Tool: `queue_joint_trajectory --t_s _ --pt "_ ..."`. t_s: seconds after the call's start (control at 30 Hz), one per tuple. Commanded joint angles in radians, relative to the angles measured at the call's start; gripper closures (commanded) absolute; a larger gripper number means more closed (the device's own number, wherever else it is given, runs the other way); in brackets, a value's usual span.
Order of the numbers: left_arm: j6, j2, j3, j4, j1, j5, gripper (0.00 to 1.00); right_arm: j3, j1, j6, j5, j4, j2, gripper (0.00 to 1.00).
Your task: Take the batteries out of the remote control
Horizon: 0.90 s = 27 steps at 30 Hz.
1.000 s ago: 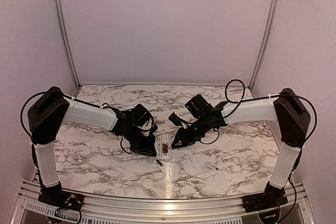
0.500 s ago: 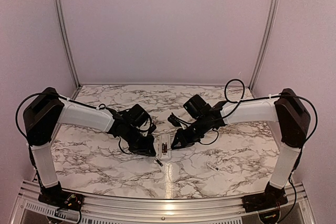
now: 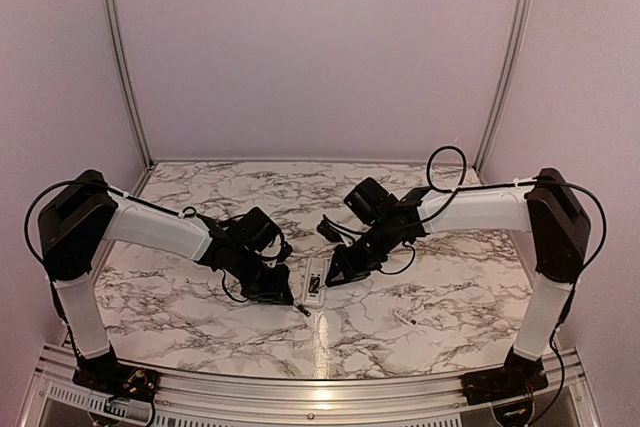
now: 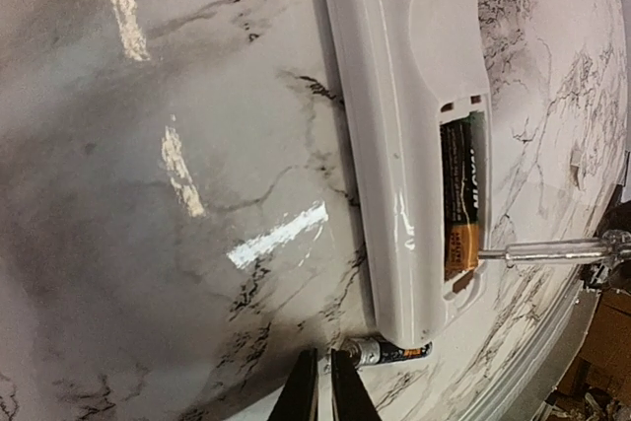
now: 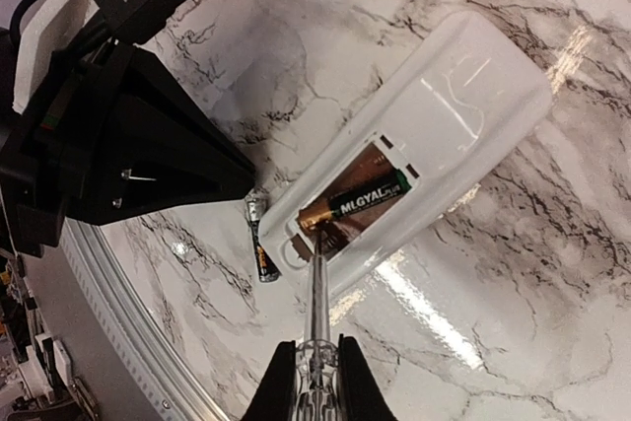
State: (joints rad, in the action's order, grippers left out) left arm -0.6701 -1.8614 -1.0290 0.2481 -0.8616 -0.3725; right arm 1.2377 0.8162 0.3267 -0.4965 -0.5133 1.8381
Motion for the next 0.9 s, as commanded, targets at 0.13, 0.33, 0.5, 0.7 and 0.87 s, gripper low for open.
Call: queue_joint_trajectory --t_s 0.13,0.33,0.5,0.7,0.87 --pt "-0.014 0.023 -0.01 -0.032 -0.01 0.017 0.93 0.028 0.009 -0.01 0.083 -0.068 0.004 1.0" --pt "-0.006 -0.002 -0.046 -0.015 -0.01 0.014 0.93 0.022 0.009 0.005 0.088 -0.044 0.01 1.0" --pt "0.012 -0.028 -0.088 0.014 -0.01 0.014 0.93 0.042 0.009 0.021 0.116 -0.04 0.021 1.0" --pt "0.028 -0.067 -0.147 0.052 -0.01 0.019 0.92 0.056 0.009 0.038 0.144 -0.031 0.032 1.0" --pt "0.039 -0.108 -0.198 0.082 -0.011 0.023 0.92 0.046 0.009 0.043 0.134 -0.015 0.044 1.0"
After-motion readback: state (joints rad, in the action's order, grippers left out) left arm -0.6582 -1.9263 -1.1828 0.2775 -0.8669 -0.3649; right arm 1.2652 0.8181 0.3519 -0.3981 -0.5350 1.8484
